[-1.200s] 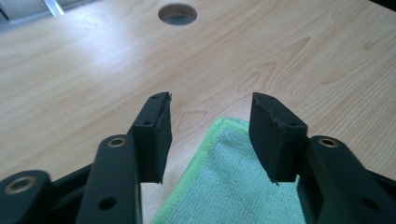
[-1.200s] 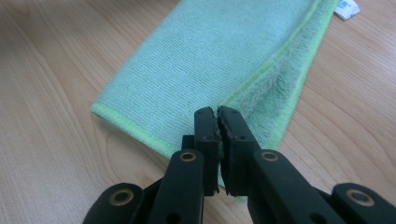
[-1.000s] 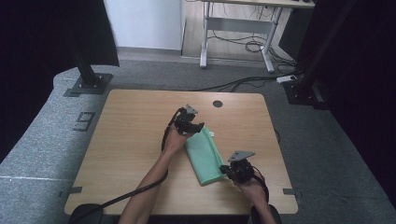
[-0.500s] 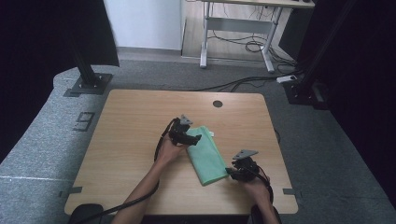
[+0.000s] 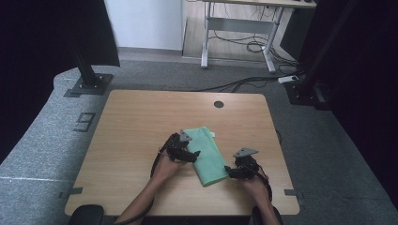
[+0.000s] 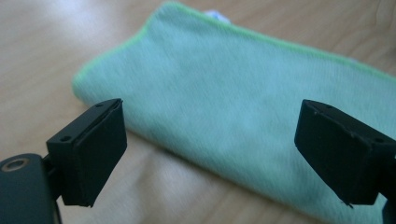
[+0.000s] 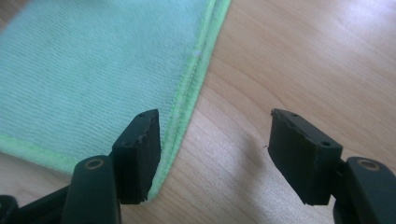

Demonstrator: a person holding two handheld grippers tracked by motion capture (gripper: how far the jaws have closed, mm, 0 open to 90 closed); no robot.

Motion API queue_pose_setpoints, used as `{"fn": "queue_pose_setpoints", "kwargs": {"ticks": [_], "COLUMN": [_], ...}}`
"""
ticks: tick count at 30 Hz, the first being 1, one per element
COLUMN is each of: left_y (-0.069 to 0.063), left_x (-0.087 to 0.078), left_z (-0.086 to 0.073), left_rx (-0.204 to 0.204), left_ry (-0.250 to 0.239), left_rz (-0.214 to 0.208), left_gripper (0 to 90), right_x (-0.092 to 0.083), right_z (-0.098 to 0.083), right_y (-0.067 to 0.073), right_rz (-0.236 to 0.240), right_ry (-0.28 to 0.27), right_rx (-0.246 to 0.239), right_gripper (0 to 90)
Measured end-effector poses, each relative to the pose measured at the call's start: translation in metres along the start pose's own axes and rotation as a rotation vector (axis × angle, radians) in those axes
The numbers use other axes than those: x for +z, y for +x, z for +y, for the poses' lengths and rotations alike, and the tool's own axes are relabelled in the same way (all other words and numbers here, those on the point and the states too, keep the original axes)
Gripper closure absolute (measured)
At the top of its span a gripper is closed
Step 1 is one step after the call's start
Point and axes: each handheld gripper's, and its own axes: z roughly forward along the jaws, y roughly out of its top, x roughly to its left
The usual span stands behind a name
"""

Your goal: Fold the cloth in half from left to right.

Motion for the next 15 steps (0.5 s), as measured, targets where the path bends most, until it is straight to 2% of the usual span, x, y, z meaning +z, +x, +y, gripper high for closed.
{"fn": "queue_pose_setpoints", "kwargs": {"ticks": [6,11,15], "left_y": [-0.009,-0.01,-0.005], "left_x": [0.007,0.007,0.008], "left_z": [-0.014,-0.013,-0.014], "left_rx": [0.0,0.025,0.001], "left_ry": [0.037,0.042,0.05], "left_rz": [0.027,0.054,0.047], "left_gripper": [6.9,5.7,4.9], "right_x": [0.003,0.004,0.004], "right_z": [-0.002,-0.004,-0.003], "right_y": [-0.002,-0.006,-0.002], "right_rz": [0.016,0.04,0.025], "right_ry": [0.002,-0.004,0.001], "right_rx": [0.003,0.039,0.023], "right_gripper": [32.8,33.2,35.4]}}
